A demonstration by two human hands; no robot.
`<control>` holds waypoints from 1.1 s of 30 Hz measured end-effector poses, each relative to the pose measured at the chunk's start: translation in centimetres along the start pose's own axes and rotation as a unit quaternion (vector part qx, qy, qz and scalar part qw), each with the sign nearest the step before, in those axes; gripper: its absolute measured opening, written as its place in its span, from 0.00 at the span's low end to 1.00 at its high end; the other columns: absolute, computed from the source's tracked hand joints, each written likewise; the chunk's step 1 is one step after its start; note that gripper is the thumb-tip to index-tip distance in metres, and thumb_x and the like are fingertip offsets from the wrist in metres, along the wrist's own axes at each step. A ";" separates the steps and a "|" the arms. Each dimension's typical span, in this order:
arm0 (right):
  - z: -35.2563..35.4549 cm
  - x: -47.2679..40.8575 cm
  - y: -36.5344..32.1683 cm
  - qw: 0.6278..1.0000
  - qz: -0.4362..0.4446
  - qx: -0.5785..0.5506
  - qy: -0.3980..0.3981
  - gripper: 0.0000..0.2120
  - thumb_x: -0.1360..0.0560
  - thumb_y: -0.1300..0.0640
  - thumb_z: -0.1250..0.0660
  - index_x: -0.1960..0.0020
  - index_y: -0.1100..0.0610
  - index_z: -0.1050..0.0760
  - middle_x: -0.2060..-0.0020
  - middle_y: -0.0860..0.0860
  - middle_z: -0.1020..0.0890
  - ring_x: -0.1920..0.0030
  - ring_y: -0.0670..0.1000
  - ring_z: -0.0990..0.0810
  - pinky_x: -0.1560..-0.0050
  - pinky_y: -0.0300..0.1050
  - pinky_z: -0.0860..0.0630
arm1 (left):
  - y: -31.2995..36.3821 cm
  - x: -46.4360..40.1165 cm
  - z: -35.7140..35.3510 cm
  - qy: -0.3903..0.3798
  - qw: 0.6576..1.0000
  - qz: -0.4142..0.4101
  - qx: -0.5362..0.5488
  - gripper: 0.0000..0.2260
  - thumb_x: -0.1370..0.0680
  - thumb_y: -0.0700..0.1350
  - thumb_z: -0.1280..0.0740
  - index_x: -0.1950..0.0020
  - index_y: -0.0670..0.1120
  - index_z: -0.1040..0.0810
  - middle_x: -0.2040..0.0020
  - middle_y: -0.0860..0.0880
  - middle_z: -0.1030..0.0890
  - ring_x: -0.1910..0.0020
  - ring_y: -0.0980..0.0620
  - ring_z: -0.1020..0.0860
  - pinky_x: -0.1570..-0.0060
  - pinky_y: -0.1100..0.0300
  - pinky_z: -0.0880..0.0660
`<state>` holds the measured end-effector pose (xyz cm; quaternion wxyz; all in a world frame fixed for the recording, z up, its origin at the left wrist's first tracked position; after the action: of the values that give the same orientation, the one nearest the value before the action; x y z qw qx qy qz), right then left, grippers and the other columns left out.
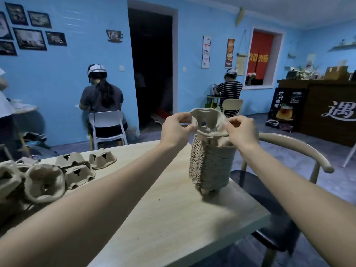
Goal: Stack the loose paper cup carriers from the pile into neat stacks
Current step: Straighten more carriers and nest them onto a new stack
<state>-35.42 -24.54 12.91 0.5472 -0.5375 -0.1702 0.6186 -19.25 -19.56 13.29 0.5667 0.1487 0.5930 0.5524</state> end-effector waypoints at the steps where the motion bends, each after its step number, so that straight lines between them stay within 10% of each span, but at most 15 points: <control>1: 0.3 -0.2 0.3 1.000 -0.005 0.003 0.003 0.09 0.24 0.56 0.35 0.47 0.58 0.20 0.53 0.53 0.18 0.56 0.50 0.23 0.58 0.42 0.31 | 0.2 -0.1 -0.6 -0.004 1.000 0.006 0.009 0.11 0.27 0.39 0.29 0.46 0.42 0.19 0.52 0.47 0.17 0.52 0.51 0.19 0.44 0.54 0.23; 11: 1.2 -0.3 2.8 0.999 -0.030 0.030 -0.011 0.10 0.23 0.60 0.38 0.45 0.62 0.21 0.51 0.55 0.18 0.57 0.49 0.26 0.62 0.38 0.33 | -0.9 0.1 -3.3 -0.028 0.998 0.057 0.000 0.18 0.29 0.41 0.26 0.40 0.40 0.21 0.52 0.47 0.18 0.53 0.54 0.22 0.47 0.64 0.27; 20: 0.1 0.2 3.8 0.994 0.003 0.065 -0.093 0.14 0.20 0.59 0.43 0.64 0.60 0.30 0.71 0.52 0.31 0.68 0.50 0.33 0.70 0.44 0.39 | -1.8 0.5 -3.3 -0.041 0.993 0.057 -0.100 0.13 0.26 0.46 0.29 0.43 0.43 0.20 0.48 0.47 0.20 0.51 0.52 0.24 0.52 0.62 0.30; 27: -0.1 1.0 4.2 0.990 0.008 0.072 -0.119 0.15 0.19 0.56 0.44 0.59 0.61 0.25 0.64 0.55 0.25 0.58 0.54 0.26 0.64 0.46 0.33 | -2.3 0.7 -3.4 -0.082 0.980 0.048 -0.172 0.15 0.23 0.51 0.34 0.39 0.47 0.23 0.34 0.46 0.29 0.39 0.48 0.27 0.53 0.61 0.32; 33: 0.0 1.7 3.2 0.993 0.047 0.079 -0.077 0.15 0.21 0.56 0.40 0.37 0.60 0.26 0.38 0.56 0.24 0.36 0.56 0.29 0.39 0.52 0.30 | -2.2 2.2 -1.8 -0.069 0.979 0.008 -0.191 0.16 0.22 0.51 0.35 0.36 0.47 0.25 0.36 0.47 0.28 0.40 0.51 0.27 0.44 0.60 0.32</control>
<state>-36.65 -24.15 9.55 0.5439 -0.4506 -0.1366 0.6946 -20.47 -19.43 9.93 0.6196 0.0798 0.4351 0.6483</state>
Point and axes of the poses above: each hand's wrist, its own x-axis away from the middle knuckle, its own z-axis out of the back of the hand, y = z × x, the point moved 1 cm from there along -x, towards the middle knuckle
